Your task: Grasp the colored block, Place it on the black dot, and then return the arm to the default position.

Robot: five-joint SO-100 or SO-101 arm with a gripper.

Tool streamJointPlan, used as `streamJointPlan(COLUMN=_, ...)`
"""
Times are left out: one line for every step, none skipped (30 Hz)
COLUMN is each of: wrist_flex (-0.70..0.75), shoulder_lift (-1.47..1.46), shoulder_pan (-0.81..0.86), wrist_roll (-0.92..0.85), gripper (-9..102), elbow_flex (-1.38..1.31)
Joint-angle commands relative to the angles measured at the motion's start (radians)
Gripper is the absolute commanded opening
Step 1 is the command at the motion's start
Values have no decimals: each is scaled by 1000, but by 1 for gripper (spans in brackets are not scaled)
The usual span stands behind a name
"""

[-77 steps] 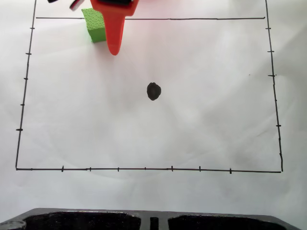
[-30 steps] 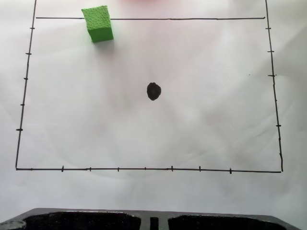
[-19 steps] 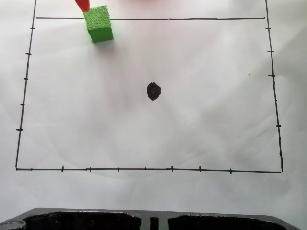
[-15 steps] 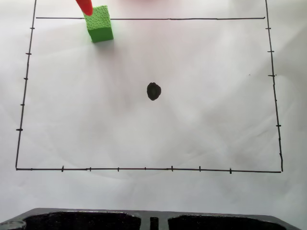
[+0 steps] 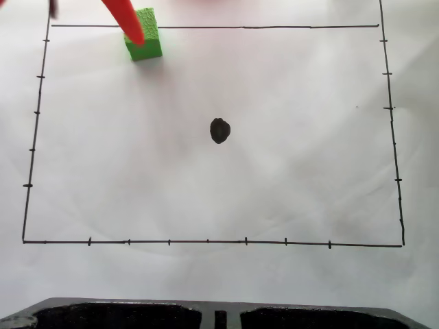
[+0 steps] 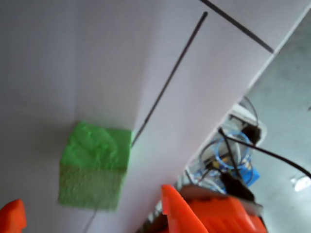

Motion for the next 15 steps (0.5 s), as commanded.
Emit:
streamJointPlan(wrist_flex=-38, shoulder_lift=-9, shoulder_pan=-31, wrist_roll=29, gripper=38, elbow_flex=20)
streamJointPlan(wrist_flex=-46, shoulder_lift=-14, shoulder_pan=-38, wrist_roll=41, gripper=38, elbow_flex=26)
streamJointPlan(wrist_flex=-55, shoulder_lift=-18, shoulder_pan=-48, wrist_roll=52, gripper=38, elbow_flex=31)
streamJointPlan(wrist_flex=-64, shoulder_lift=-23, shoulder_pan=-55, wrist_roll=67, gripper=38, elbow_flex=32)
streamJointPlan(wrist_flex=-74, shoulder_lift=-28, shoulder_pan=-61, wrist_roll=75, gripper=38, elbow_flex=34)
streamJointPlan(wrist_flex=-91, shoulder_lift=-32, shoulder_pan=-66, wrist_roll=80, gripper=38, elbow_flex=41)
streamJointPlan(wrist_flex=-104, shoulder_lift=-40, shoulder_pan=-71, wrist_roll=84, gripper=37, elbow_flex=46)
streamJointPlan(wrist_flex=-112, shoulder_lift=-46, shoulder_pan=-74, wrist_roll=80, gripper=37, elbow_flex=52)
streamJointPlan(wrist_flex=-118, shoulder_lift=-51, shoulder_pan=-77, wrist_roll=81, gripper=37, elbow_flex=57)
streamJointPlan(wrist_flex=-123, shoulder_lift=-54, shoulder_pan=-80, wrist_roll=87, gripper=37, elbow_flex=60)
streamJointPlan(wrist_flex=-133, shoulder_lift=-52, shoulder_pan=-83, wrist_roll=84, gripper=37, elbow_flex=69)
streamJointPlan(wrist_flex=-143, shoulder_lift=-49, shoulder_pan=-84, wrist_roll=83, gripper=37, elbow_flex=80)
streamJointPlan(wrist_flex=-150, shoulder_lift=-44, shoulder_pan=-84, wrist_roll=83, gripper=37, elbow_flex=87)
streamJointPlan(wrist_flex=-166, shoulder_lift=-44, shoulder_pan=-81, wrist_roll=83, gripper=37, elbow_flex=98)
streamJointPlan(wrist_flex=-179, shoulder_lift=-46, shoulder_pan=-81, wrist_roll=83, gripper=37, elbow_flex=106)
